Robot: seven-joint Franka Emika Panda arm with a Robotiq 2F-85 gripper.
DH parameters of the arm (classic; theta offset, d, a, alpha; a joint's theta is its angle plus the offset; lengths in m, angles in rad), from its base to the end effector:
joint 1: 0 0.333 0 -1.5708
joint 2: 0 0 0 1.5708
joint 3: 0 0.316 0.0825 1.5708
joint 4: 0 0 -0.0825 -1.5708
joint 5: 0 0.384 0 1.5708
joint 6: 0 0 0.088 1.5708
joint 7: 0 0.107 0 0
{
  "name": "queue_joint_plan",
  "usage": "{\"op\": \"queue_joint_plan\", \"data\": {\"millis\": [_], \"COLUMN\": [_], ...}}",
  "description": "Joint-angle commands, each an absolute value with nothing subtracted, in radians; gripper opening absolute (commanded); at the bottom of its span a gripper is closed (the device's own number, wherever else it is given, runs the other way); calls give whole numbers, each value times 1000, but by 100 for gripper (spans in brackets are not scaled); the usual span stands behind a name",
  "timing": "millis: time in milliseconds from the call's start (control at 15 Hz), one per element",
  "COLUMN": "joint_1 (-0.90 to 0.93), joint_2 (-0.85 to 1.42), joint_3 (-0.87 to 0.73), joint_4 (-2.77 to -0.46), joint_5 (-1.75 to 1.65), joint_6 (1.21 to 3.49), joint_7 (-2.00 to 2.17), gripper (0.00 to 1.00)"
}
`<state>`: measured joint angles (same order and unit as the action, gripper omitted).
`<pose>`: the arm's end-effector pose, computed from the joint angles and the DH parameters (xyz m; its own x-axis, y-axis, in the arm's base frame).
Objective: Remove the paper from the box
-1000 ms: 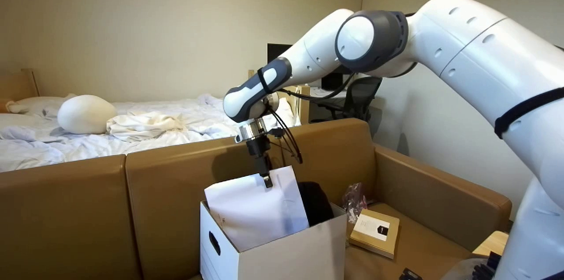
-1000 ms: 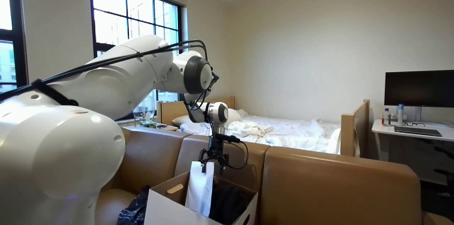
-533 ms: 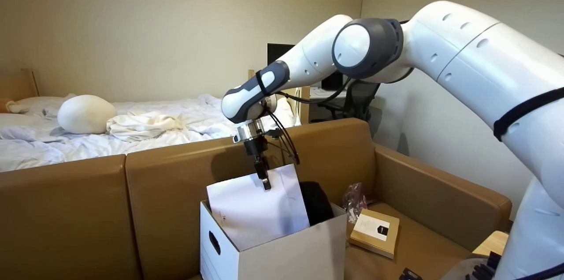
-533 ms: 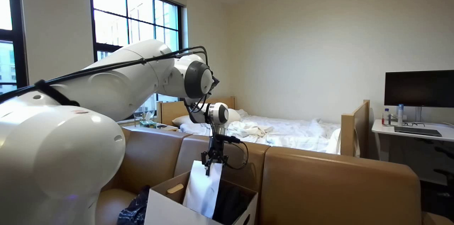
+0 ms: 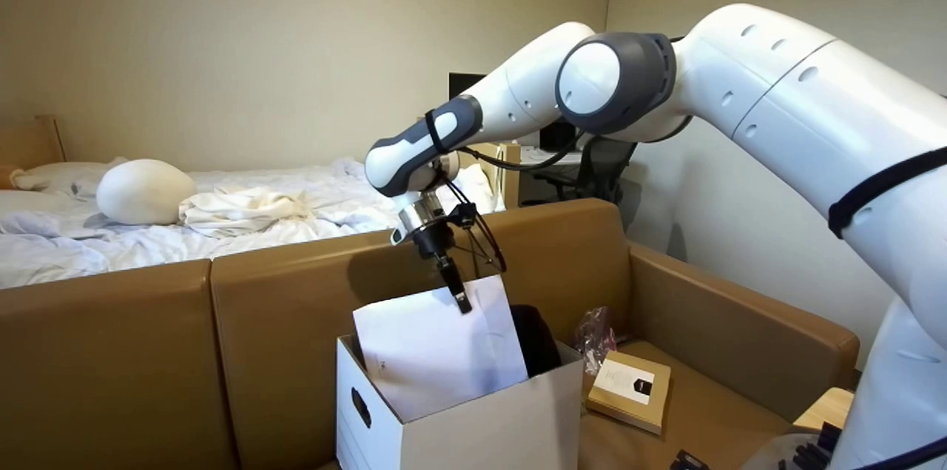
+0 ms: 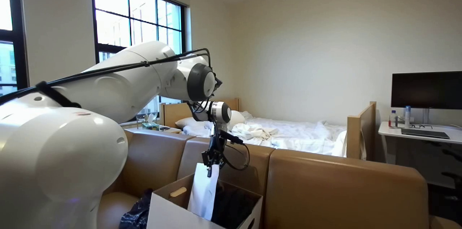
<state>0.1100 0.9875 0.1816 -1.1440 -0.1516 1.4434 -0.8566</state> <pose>0.6638 0.1490 0.1708 0.2718 0.8790 -0.3919 0.7503 -0.4485 -0.4856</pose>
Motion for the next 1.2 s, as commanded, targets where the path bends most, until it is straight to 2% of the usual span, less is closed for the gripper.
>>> {"op": "queue_joint_plan", "data": {"millis": [0, 667, 1133], "joint_1": [113, 121, 122], "joint_2": [985, 747, 534], "joint_3": [178, 167, 168], "joint_4": [-1124, -1376, -1554], "joint_5": [-154, -165, -164], "joint_6": [1390, 1669, 1656], "joint_7": [-883, -643, -557], "gripper": [6, 6, 6]}}
